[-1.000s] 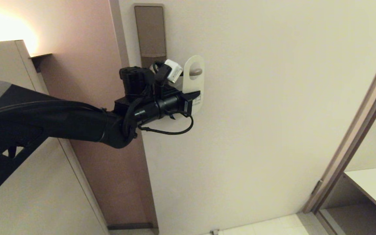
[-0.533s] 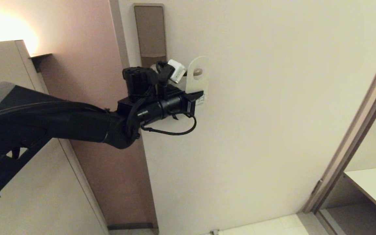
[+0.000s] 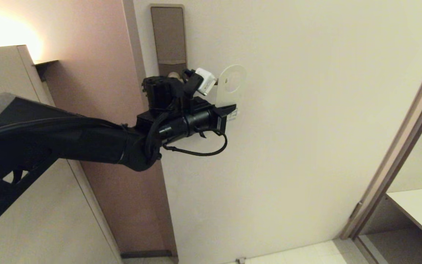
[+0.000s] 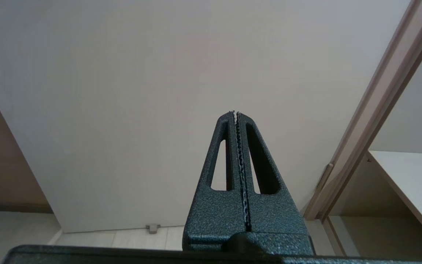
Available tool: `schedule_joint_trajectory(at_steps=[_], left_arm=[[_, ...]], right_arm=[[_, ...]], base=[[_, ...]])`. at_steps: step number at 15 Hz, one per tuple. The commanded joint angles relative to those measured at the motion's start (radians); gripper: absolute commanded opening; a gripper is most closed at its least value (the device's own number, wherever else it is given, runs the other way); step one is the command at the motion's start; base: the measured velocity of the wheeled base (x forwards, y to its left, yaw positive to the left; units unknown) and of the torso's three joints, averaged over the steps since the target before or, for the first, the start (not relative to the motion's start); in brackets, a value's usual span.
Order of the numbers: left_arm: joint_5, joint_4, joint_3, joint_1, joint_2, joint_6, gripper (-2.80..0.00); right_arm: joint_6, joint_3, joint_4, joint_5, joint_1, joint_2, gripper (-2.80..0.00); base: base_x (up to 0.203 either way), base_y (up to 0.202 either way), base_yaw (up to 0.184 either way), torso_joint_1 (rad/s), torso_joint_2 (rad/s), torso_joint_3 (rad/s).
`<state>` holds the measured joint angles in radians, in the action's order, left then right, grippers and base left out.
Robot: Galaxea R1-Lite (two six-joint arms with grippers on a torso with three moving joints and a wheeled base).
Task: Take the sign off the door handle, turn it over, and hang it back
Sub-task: Hand it to the other hand
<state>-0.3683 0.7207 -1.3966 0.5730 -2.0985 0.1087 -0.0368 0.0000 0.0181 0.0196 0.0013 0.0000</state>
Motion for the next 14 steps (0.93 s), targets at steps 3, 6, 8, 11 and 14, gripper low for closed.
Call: schedule_joint_trajectory(at_steps=[3,6,8,11,14], left_arm=[[-0.005,0.008,0.098,0.024,0.061,0.001,-2.80],[-0.007,0.011,0.201,0.045,0.131,-0.001,-2.80],[-0.009,0.011,0.267,0.059,0.182,-0.005,-2.80],[-0.025,0.011,0.399,0.095,0.280,-0.007,-2.80],[-0.105,0.008,0.517,0.114,0.387,-0.010,-2.80]], right_arm=[[0.000,0.000,0.000,0.000,0.000,0.000,-2.80],[0.000,0.000,0.000,0.000,0.000,0.000,-2.80],[0.000,0.000,0.000,0.000,0.000,0.000,-2.80],[0.000,0.000,0.000,0.000,0.000,0.000,-2.80],[0.000,0.000,0.000,0.000,0.000,0.000,-2.80]], base=[[0.000,0.000,0.000,0.000,0.00,0.000],[0.000,0.000,0.000,0.000,0.00,0.000],[0.000,0.000,0.000,0.000,0.00,0.000],[0.000,0.000,0.000,0.000,0.00,0.000],[0.000,0.000,0.000,0.000,0.00,0.000]])
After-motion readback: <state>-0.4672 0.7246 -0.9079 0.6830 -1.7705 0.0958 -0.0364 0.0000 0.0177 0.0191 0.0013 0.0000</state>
